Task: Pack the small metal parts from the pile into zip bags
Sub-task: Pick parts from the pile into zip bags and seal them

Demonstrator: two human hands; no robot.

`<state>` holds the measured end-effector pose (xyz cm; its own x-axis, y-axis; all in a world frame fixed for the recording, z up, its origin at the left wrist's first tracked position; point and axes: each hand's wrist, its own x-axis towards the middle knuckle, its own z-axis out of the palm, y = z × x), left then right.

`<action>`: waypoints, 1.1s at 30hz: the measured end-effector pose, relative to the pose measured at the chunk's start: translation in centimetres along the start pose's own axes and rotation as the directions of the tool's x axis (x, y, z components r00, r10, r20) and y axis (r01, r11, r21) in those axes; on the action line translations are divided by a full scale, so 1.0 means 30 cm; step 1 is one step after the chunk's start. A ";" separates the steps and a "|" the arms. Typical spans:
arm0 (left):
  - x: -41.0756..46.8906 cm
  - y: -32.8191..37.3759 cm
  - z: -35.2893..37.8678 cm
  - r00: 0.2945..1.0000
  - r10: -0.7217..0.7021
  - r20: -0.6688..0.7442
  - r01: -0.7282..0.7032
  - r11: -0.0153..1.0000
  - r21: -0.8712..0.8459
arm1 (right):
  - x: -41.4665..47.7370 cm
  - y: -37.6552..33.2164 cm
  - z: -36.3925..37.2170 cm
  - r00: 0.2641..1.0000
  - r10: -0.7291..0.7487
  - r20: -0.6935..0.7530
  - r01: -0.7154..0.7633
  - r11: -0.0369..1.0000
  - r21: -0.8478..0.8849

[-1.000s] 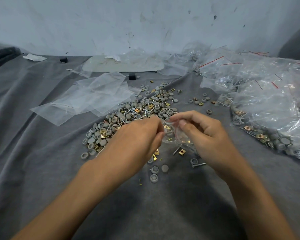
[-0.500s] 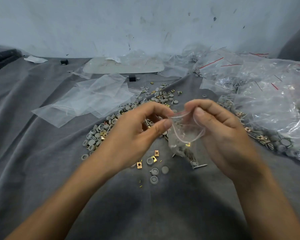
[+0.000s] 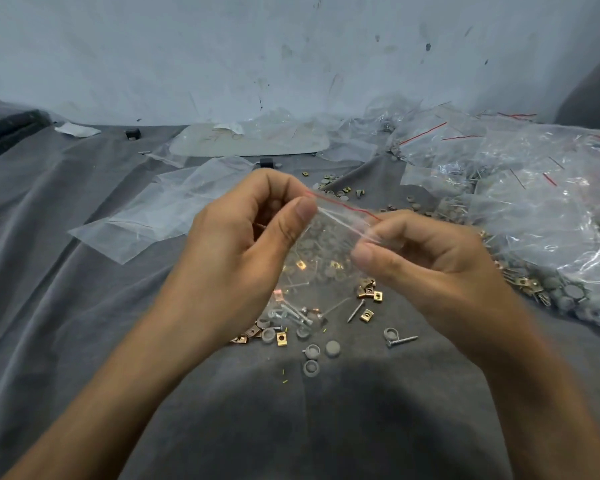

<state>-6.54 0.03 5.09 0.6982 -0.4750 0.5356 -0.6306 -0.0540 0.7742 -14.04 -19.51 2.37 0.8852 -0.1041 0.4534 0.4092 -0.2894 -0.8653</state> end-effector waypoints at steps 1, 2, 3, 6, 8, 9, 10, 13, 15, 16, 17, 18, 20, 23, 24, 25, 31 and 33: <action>-0.001 -0.001 0.002 1.000 -0.002 -0.014 0.002 1.000 0.003 | 0.003 0.000 0.005 0.999 -0.019 -0.027 0.018 1.000 -0.024; -0.001 0.000 0.003 1.000 0.001 -0.019 -0.001 1.000 0.003 | 0.005 -0.004 0.009 0.998 -0.042 -0.049 0.040 0.998 -0.039; -0.002 0.001 0.005 1.000 0.009 -0.017 -0.009 1.000 0.006 | 0.006 -0.010 0.012 0.996 -0.062 -0.067 0.059 0.998 -0.036; -0.008 0.006 0.012 0.999 0.031 0.021 -0.032 0.999 0.016 | 0.006 -0.037 0.018 0.989 -0.090 -0.118 0.083 0.995 -0.061; -0.014 0.011 0.020 0.998 0.024 0.051 -0.025 0.999 0.020 | 0.006 -0.058 0.026 0.981 -0.158 -0.110 0.132 0.967 -0.217; -0.018 0.012 0.024 0.998 0.018 0.067 -0.019 1.000 0.020 | 0.007 -0.068 0.030 0.975 -0.200 -0.096 0.164 0.942 -0.294; -0.021 0.014 0.027 0.997 0.011 0.083 -0.013 1.000 0.018 | 0.007 -0.077 0.035 0.968 -0.236 -0.089 0.190 0.913 -0.360; -0.026 0.017 0.030 0.994 0.011 0.112 -0.013 1.000 0.019 | 0.005 -0.098 0.040 0.951 -0.293 -0.099 0.211 0.849 -0.485; -0.028 0.020 0.029 0.993 0.003 0.114 -0.005 1.000 0.015 | 0.004 -0.107 0.041 0.944 -0.319 -0.085 0.226 0.813 -0.537; -0.028 0.021 0.028 0.993 0.000 0.114 -0.001 1.000 0.011 | 0.003 -0.110 0.042 0.942 -0.327 -0.076 0.233 0.800 -0.554; -0.029 0.023 0.029 0.993 0.000 0.116 -0.001 1.000 0.011 | 0.003 -0.112 0.043 0.940 -0.333 -0.071 0.237 0.790 -0.566; -0.030 0.024 0.030 0.993 0.002 0.121 -0.003 1.000 0.012 | 0.002 -0.113 0.044 0.938 -0.339 -0.072 0.239 0.782 -0.575; -0.031 0.029 0.031 0.991 0.006 0.130 -0.008 1.000 0.015 | 0.001 -0.114 0.046 0.937 -0.340 -0.082 0.234 0.783 -0.577; -0.030 0.033 0.023 0.994 0.014 0.113 -0.015 1.000 0.008 | 0.000 -0.115 0.037 0.940 -0.322 -0.114 0.211 0.810 -0.547; -0.029 0.034 0.017 0.995 0.014 0.100 -0.013 1.000 -0.005 | 0.000 -0.114 0.029 0.942 -0.310 -0.125 0.199 0.821 -0.536; -0.027 0.034 0.010 0.996 0.013 0.087 -0.012 1.000 -0.017 | 0.002 -0.113 0.019 0.946 -0.296 -0.131 0.186 0.830 -0.526; -0.024 0.032 -0.004 0.995 0.005 0.103 -0.004 1.000 -0.012 | 0.003 -0.109 0.008 0.965 -0.251 -0.080 0.183 0.857 -0.481; -0.029 0.035 0.005 0.991 0.009 0.132 -0.010 1.000 0.007 | 0.002 -0.110 0.022 0.959 -0.276 -0.059 0.214 0.847 -0.487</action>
<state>-7.86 0.24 5.39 0.6419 -0.5871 0.4933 -0.6398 -0.0555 0.7665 -15.18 -17.94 5.11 0.7230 -0.0758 0.6867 0.4281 -0.7310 -0.5315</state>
